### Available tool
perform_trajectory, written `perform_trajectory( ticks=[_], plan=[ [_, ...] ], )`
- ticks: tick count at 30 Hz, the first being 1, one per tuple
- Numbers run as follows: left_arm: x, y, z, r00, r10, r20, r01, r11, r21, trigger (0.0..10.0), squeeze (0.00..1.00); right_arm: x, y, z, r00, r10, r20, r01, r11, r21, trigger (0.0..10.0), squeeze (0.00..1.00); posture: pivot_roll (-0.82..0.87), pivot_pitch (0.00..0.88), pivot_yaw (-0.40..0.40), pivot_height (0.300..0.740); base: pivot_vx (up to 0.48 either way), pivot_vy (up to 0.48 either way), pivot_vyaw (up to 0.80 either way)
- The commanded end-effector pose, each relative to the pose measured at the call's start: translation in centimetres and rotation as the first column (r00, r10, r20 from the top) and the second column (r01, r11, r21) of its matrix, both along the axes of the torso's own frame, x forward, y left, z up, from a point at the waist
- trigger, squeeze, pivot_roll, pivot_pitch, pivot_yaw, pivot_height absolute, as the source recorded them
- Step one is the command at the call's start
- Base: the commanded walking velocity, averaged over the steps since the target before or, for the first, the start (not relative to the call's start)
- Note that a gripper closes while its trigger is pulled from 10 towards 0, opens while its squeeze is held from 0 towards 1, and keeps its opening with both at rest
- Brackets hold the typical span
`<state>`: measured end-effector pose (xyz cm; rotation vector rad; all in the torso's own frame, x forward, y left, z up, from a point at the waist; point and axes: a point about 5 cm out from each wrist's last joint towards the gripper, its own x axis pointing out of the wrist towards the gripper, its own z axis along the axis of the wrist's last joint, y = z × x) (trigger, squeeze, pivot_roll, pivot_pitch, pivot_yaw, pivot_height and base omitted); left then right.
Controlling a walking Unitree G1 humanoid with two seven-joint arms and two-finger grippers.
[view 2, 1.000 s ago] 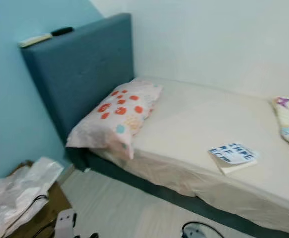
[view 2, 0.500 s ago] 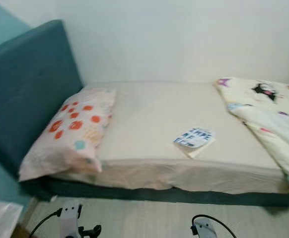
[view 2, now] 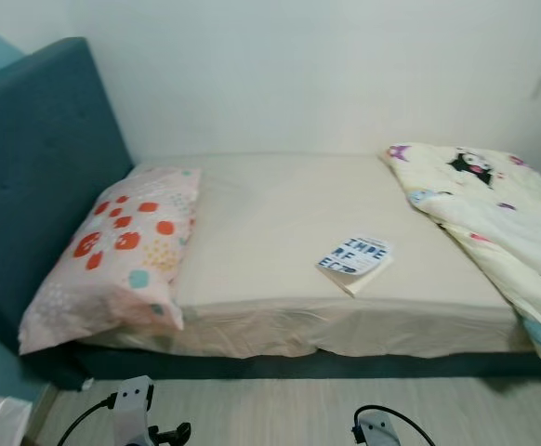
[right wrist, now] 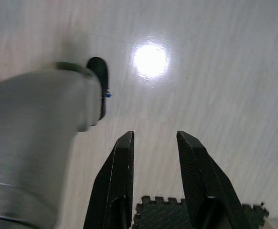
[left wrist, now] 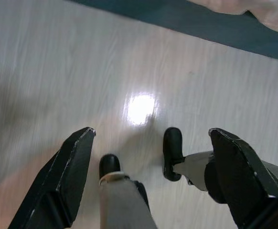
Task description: Clean up the room
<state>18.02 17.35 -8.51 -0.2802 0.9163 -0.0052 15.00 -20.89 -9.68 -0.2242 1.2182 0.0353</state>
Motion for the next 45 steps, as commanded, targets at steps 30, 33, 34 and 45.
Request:
perform_trajectory(
  ticks=[30, 33, 34, 45],
  plan=[
    [-0.1, -0.9, -0.2, 0.999, -0.042, -0.02, 0.041, 0.999, -0.004, 10.0, 0.0, -0.7, -0.5, -0.1, 1.0, 0.023, -0.01, -0.023, 1.0, -0.014, 10.0, 0.0, -0.08, 0.0, 0.003, 0.726, 0.0, -0.36, 0.0],
    [-0.2, -1.0, -0.2, 0.999, -0.043, -0.022, 0.043, 0.999, -0.005, 10.0, 0.0, -0.7, -0.5, -0.2, 0.999, 0.031, -0.012, -0.031, 0.999, -0.016, 10.0, 0.0, -0.08, 0.0, 0.003, 0.726, 0.0, -0.341, 0.0],
    [-0.2, -1.0, -0.2, 0.999, -0.043, -0.022, 0.043, 0.999, -0.005, 10.0, 0.0, -0.7, -0.5, -0.2, 0.999, 0.031, -0.012, -0.031, 0.999, -0.016, 10.0, 0.0, -0.08, 0.0, 0.003, 0.726, 0.0, -0.285, 0.0],
    [0.2, -1.0, 0.0, 1.0, -0.02, -0.005, 0.02, 1.0, -0.013, 10.0, 0.0, 0.8, 0.2, 0.3, 0.997, -0.022, 0.079, 0.018, 0.998, 0.054, 10.0, 0.0, -0.09, 0.0, 0.008, 0.726, 0.048, 0.0, 0.0]
  ],
)
